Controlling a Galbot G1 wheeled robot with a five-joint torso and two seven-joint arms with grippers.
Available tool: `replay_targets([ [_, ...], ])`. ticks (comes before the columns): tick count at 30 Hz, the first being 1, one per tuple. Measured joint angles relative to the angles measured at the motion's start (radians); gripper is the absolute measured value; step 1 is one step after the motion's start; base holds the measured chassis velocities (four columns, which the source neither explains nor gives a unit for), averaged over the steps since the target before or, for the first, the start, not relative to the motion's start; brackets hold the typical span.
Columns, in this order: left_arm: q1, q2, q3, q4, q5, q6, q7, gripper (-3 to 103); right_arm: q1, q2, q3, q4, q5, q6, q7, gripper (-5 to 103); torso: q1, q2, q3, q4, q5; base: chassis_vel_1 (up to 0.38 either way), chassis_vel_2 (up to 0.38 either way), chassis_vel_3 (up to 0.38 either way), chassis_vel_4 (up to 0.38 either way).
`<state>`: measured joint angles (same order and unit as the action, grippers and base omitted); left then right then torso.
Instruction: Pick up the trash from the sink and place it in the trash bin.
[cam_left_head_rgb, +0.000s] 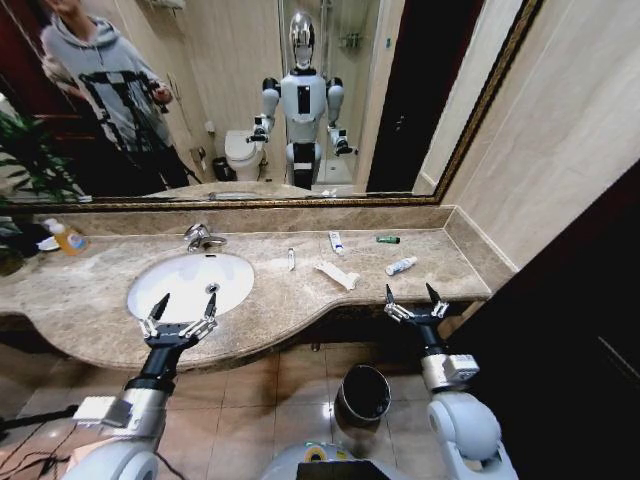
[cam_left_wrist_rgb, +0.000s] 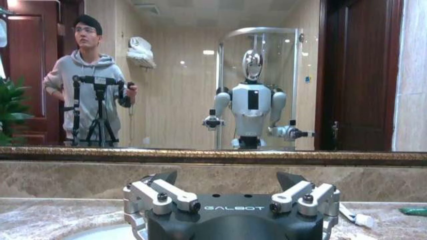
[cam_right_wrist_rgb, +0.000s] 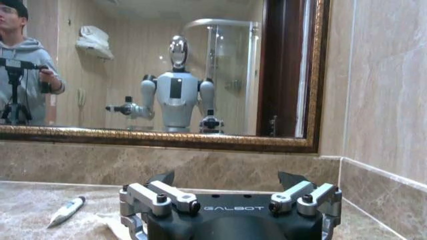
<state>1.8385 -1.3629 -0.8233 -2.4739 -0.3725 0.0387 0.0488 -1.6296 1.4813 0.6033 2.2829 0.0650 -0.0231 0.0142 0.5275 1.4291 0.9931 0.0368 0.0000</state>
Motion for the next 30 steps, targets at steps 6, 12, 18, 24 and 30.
replay_targets([
  [6, 0.0, 0.0, 0.0, 0.0, 0.0, 0.0, 0.0, 100, -0.013, 0.004, -0.001, 0.014, 0.006, 0.01, 0.031, 100, 0.0, 0.0, 0.0, 0.0, 0.0, 0.0, 0.0, 0.0, 0.0],
  [12, 0.0, 0.0, 0.0, 0.0, 0.0, 0.0, 0.0, 100, -0.039, -0.005, 0.002, 0.056, 0.026, -0.015, 0.053, 100, 0.0, 0.0, 0.0, 0.0, 0.0, 0.0, 0.0, 0.0, 0.0],
  [18, 0.0, 0.0, 0.0, 0.0, 0.0, 0.0, 0.0, 100, 0.007, -0.035, 0.009, 0.047, 0.092, -0.074, 0.071, 100, 0.0, 0.0, 0.0, 0.0, 0.0, 0.0, 0.0, 0.0, 0.0],
  [24, 0.0, 0.0, 0.0, 0.0, 0.0, 0.0, 0.0, 100, 0.164, -0.085, 0.003, -0.058, 0.248, -0.217, 0.153, 100, 0.0, 0.0, 0.0, 0.0, 0.0001, 0.0, 0.0, 0.0, 0.0],
  [30, 0.0, 0.0, 0.0, 0.0, 0.0, 0.0, 0.0, 100, 0.314, -0.125, -0.057, -0.178, 0.253, -0.289, 0.228, 100, 0.0, 0.0, 0.0, 0.0, 0.0001, 0.0, 0.0, 0.0, 0.0],
])
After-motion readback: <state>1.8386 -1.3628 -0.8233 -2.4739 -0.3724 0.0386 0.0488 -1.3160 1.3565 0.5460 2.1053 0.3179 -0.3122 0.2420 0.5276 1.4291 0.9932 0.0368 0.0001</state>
